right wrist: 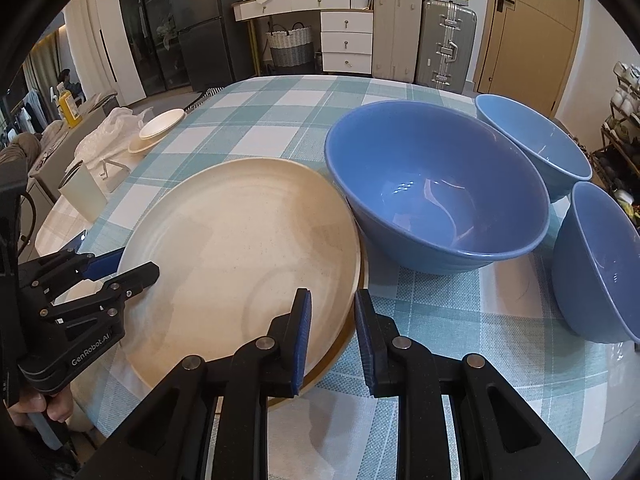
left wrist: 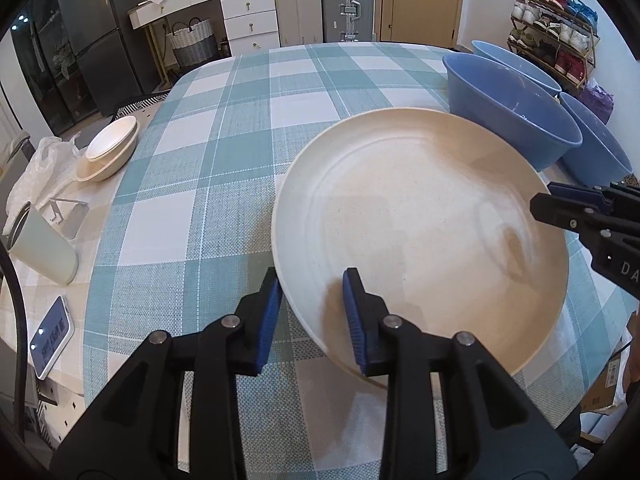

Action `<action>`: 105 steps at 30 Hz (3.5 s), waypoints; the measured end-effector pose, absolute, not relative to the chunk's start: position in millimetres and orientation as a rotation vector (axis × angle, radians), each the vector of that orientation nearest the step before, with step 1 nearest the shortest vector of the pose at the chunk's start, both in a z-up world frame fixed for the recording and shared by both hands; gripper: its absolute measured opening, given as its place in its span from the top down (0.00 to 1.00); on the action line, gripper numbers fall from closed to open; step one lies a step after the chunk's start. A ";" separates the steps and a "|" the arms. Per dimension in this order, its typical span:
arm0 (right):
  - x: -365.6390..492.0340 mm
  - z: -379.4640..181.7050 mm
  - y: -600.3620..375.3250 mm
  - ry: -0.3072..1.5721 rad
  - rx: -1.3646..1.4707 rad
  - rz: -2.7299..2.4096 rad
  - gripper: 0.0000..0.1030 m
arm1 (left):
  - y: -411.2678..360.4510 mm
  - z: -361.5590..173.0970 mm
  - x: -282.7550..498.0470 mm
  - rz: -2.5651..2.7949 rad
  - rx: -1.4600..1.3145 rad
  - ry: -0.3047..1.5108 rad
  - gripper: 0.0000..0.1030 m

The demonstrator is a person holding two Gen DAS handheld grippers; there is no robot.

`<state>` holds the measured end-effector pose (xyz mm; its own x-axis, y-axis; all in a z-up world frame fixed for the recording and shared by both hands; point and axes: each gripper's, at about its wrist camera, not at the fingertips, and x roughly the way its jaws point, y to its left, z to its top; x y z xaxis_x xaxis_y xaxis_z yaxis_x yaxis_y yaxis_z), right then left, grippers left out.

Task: Organize plates and bowls
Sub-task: 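Open both grippers to release the plate onto the stack, then move both tools toward the large light-blue bowl, then close both grippers on the rim of the light-blue bowl and lift it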

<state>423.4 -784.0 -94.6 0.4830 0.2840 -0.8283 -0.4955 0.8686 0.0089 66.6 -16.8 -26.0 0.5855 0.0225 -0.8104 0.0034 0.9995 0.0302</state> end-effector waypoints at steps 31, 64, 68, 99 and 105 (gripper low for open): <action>401.1 -68.8 -787.5 0.908 -0.200 0.568 0.02 | 12.7 1.6 53.9 -0.143 -0.165 0.904 0.02; 424.0 41.1 -933.6 0.721 -0.073 0.430 0.01 | -72.3 83.0 84.1 -0.251 -0.072 0.777 0.02; 437.2 46.3 -954.3 0.725 -0.049 0.408 0.01 | -94.1 98.3 104.0 -0.267 -0.058 0.766 0.02; 568.5 43.3 -999.0 0.798 -0.019 0.302 0.01 | -179.4 100.6 274.0 -0.338 -0.086 0.869 0.03; 593.5 36.0 -995.9 0.818 -0.021 0.303 0.01 | -194.4 94.3 300.4 -0.334 -0.055 0.872 0.06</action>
